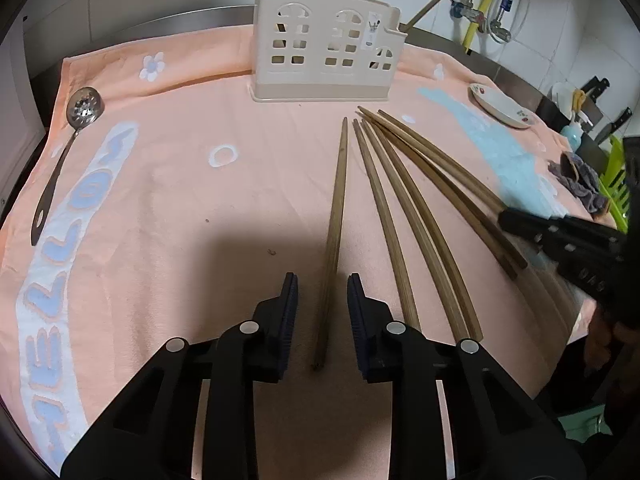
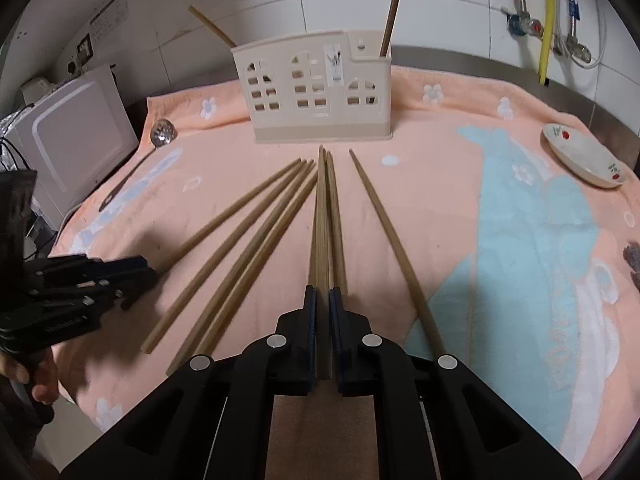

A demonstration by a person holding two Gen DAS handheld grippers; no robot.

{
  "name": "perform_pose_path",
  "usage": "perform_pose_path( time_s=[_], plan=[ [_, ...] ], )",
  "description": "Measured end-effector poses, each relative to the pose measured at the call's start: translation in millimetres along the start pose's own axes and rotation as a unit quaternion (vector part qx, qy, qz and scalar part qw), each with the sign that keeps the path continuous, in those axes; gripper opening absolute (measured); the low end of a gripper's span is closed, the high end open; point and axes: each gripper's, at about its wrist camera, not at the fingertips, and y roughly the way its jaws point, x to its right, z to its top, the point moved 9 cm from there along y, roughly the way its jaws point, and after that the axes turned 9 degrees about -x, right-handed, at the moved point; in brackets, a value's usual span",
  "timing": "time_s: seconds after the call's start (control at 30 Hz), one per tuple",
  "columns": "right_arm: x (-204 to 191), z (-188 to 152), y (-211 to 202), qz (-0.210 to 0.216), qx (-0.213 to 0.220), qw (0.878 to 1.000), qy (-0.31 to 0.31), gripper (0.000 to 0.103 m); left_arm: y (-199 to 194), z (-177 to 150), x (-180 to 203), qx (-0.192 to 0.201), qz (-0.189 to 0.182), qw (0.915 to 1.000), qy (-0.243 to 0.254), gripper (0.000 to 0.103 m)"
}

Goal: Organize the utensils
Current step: 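Close the right gripper on a chopstick while the left gripper grasps another, then raise the left tool's chopstick above the holder while the right tool lifts its chopstick there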

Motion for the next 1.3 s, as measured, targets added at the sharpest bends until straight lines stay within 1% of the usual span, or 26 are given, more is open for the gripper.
perform_pose_path(
  time_s=[0.4, 0.5, 0.57, 0.63, 0.8, 0.93, 1.0, 1.1, 1.3],
  plan=[
    [-3.2, 17.5, -29.5, 0.011, 0.039, 0.999, -0.003, 0.007, 5.1, 2.1, 3.1, 0.005, 0.014, 0.9999, 0.006, 0.023],
    [-2.3, 20.6, -34.5, 0.011, 0.046, 0.999, -0.003, 0.007, 5.4, 2.3, 4.9, 0.008, 0.018, 0.9998, 0.006, 0.02],
    [-1.8, 21.7, -36.7, 0.012, 0.049, 0.999, -0.002, 0.007, 5.5, 2.6, 5.9, 0.009, 0.022, 0.9997, 0.007, 0.015],
    [-1.3, 22.9, -39.4, 0.013, 0.052, 0.999, -0.001, 0.007, 5.6, 2.7, 6.8, 0.01, 0.023, 0.9996, 0.008, 0.013],
    [-0.2, 24.2, -41.5, 0.016, 0.055, 0.998, 0.0, 0.007, 6.9, 1.6, 7.7, 0.01, 0.031, 0.9994, 0.01, 0.013],
    [0.8, 24.4, -41.7, 0.018, 0.056, 0.998, 0.003, 0.007, 6.9, 1.9, 7.1, 0.009, 0.03, 0.9995, 0.005, 0.013],
    [0.5, 25.3, -42.6, 0.018, 0.057, 0.998, 0.003, 0.007, 6.4, 2.3, 6.4, 0.01, 0.034, 0.9994, 0.001, 0.009],
    [0.2, 27.8, -45.6, 0.018, 0.061, 0.998, 0.001, 0.007, 4.4, 2.8, 7.2, 0.012, 0.028, 0.9995, -0.003, 0.008],
    [0.5, 41.6, -55.5, 0.019, 0.075, 0.997, -0.006, 0.007, -13.4, 13.2, 9.4, 0.036, 0.021, 0.9991, 0.0, 0.006]
  ],
)
